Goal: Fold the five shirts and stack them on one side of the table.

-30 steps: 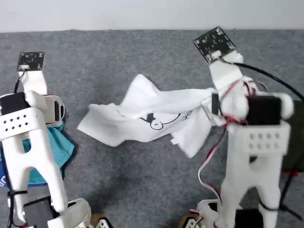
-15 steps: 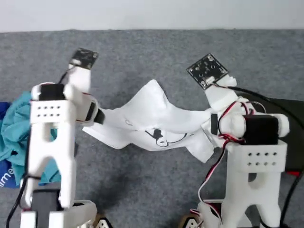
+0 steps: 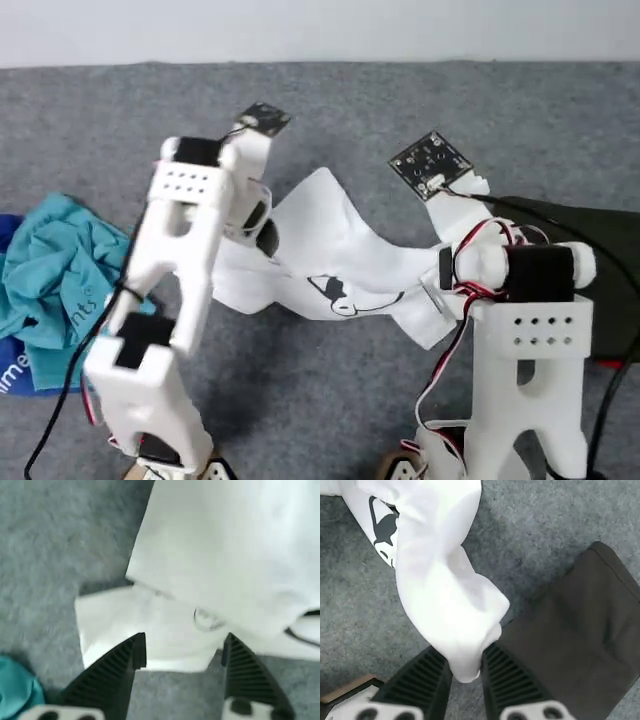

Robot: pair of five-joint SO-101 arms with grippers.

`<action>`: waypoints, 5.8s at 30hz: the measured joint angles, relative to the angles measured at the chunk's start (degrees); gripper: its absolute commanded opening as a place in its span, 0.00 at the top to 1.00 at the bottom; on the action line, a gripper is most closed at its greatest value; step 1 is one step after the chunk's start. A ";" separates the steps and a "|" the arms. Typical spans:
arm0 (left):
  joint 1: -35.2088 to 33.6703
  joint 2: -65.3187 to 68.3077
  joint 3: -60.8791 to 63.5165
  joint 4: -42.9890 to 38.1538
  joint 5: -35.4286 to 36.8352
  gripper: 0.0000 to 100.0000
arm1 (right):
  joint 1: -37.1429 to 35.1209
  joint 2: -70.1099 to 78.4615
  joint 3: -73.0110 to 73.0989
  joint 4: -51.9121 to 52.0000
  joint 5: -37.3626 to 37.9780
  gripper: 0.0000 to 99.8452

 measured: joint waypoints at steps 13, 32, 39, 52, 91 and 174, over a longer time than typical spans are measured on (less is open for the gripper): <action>-0.35 27.87 -34.64 1.67 1.49 0.72 | 0.09 -0.09 0.00 0.00 0.00 0.99; 0.44 44.75 -54.59 9.58 0.44 0.99 | 0.00 -0.09 0.00 0.00 0.00 0.99; -2.11 33.14 -54.51 9.67 0.18 0.99 | 0.09 -0.09 0.00 -0.53 0.00 0.99; -8.00 17.58 -28.48 9.76 -6.24 0.98 | 0.09 7.74 0.00 -12.75 0.00 0.99; -18.20 21.89 -29.71 9.58 -6.95 0.80 | 0.18 21.63 0.00 -19.08 -1.32 0.99; -17.58 -30.33 -14.15 9.85 1.93 0.99 | -3.34 27.60 -5.80 -5.89 -1.32 0.80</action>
